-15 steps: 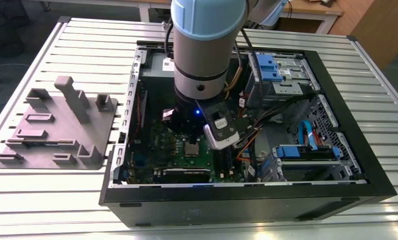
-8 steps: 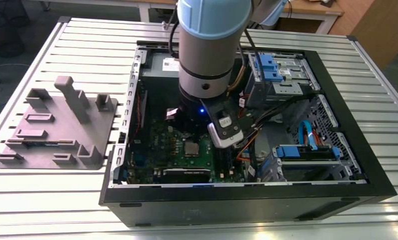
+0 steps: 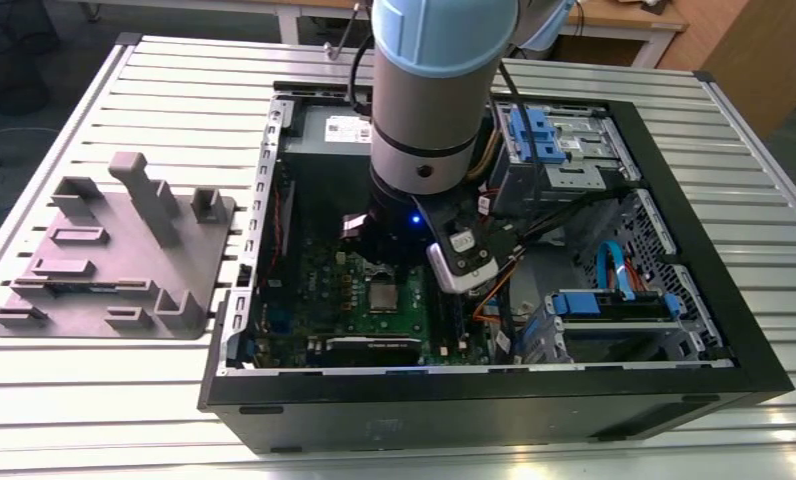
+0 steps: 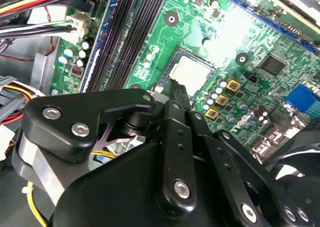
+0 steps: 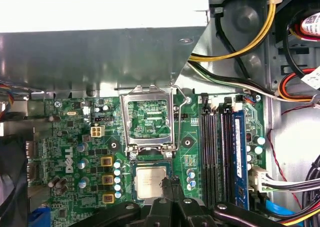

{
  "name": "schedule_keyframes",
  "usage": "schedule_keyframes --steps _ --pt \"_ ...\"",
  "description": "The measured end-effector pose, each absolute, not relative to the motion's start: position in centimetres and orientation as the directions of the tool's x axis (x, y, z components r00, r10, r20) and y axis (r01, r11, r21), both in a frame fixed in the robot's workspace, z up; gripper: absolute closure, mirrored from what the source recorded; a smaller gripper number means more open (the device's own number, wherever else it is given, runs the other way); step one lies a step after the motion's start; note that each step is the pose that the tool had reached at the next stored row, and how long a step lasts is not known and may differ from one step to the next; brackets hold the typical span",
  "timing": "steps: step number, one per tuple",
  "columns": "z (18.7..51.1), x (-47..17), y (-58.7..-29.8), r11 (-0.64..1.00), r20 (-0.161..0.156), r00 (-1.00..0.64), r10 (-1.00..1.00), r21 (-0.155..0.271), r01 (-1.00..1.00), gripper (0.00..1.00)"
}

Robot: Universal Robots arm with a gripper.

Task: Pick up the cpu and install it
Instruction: 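Close the cpu cover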

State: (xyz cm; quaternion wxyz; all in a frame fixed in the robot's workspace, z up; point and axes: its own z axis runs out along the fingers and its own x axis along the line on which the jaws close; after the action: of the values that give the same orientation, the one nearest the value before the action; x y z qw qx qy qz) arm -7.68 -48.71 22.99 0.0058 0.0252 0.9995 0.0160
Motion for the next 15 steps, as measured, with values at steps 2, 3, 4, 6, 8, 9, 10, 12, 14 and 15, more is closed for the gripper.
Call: schedule_keyframes --steps 2,3,4,6,8,9,10,12,14,15 --pt "23.01 -7.67 -48.69 0.998 -0.011 -0.999 0.051 0.032 0.05 0.89" --pt "23.01 -7.66 -48.64 0.998 -0.011 -0.999 0.05 0.032 0.05 0.89" --pt "23.01 -7.66 -48.56 0.998 -0.011 -0.999 0.05 0.032 0.05 0.89" --pt "23.0 -7.66 -48.49 0.998 -0.011 -0.999 0.05 0.032 0.05 0.89" --pt "23.0 -7.67 -48.49 0.998 -0.011 -0.999 0.051 0.032 0.05 0.89" --pt "23.0 -7.66 -48.11 0.998 -0.011 -0.999 0.05 0.032 0.05 0.89" --pt "23.0 -7.66 -47.74 0.998 -0.011 -0.999 0.05 0.032 0.05 0.89" --pt "23.0 -7.66 -47.74 0.998 -0.011 -0.999 0.05 0.032 0.05 0.89" --pt "23.0 -7.66 -47.74 0.998 -0.011 -0.999 0.051 0.032 0.05 0.89" --pt "23.0 -7.67 -47.73 0.998 -0.011 -0.999 0.051 0.032 0.05 0.89"
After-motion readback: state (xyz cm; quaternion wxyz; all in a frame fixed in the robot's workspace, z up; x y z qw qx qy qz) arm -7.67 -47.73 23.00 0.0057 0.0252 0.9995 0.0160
